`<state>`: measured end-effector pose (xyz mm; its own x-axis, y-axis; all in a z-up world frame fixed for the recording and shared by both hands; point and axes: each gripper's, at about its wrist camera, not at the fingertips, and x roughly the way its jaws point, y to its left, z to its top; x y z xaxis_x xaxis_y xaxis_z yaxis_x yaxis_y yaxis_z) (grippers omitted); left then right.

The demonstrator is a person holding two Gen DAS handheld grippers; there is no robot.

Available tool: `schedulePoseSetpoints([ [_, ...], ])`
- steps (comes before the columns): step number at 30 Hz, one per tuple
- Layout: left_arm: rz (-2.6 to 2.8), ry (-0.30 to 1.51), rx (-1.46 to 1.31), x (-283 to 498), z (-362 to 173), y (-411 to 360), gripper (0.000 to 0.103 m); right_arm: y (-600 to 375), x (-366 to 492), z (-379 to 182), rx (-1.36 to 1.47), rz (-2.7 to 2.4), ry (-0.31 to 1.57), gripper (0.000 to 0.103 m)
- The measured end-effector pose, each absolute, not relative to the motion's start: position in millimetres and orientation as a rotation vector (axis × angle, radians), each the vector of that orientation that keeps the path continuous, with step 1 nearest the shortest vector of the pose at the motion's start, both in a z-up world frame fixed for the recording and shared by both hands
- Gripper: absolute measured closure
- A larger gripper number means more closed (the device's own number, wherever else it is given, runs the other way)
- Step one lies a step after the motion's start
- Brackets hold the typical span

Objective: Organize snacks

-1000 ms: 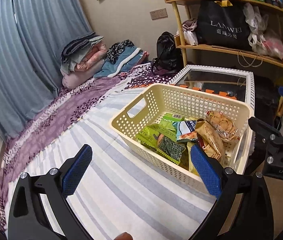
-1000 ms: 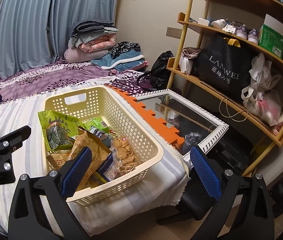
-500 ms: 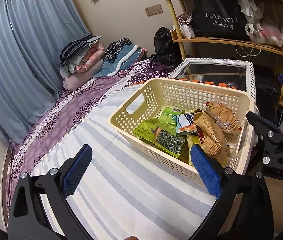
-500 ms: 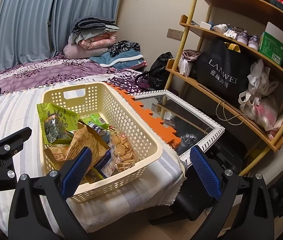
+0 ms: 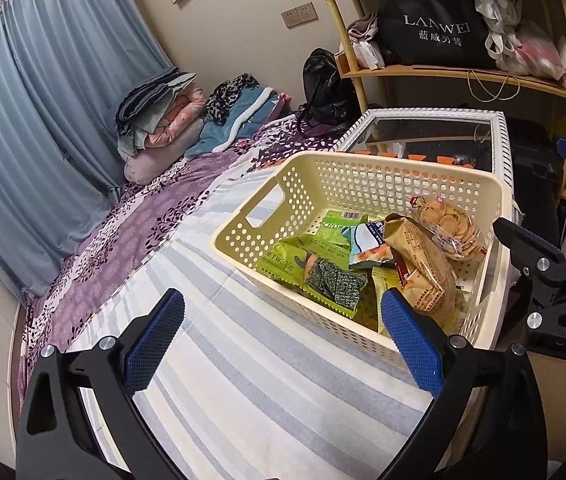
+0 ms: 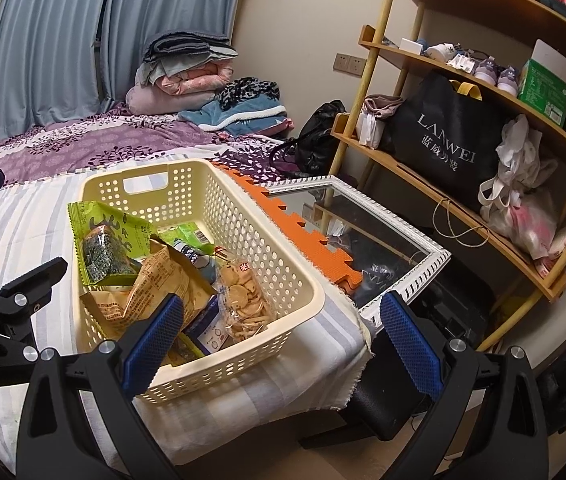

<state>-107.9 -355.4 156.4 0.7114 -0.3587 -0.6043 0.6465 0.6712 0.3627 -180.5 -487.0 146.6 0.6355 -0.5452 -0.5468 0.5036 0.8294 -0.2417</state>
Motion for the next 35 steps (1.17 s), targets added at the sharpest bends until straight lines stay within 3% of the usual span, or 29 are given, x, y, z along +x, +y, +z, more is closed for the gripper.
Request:
schedulePoseSetpoints([
  [35,-0.612,0.564,0.527,-99,158,-335,0.003,-473,-172,148,-0.084,-0.565,0.657,0.005],
])
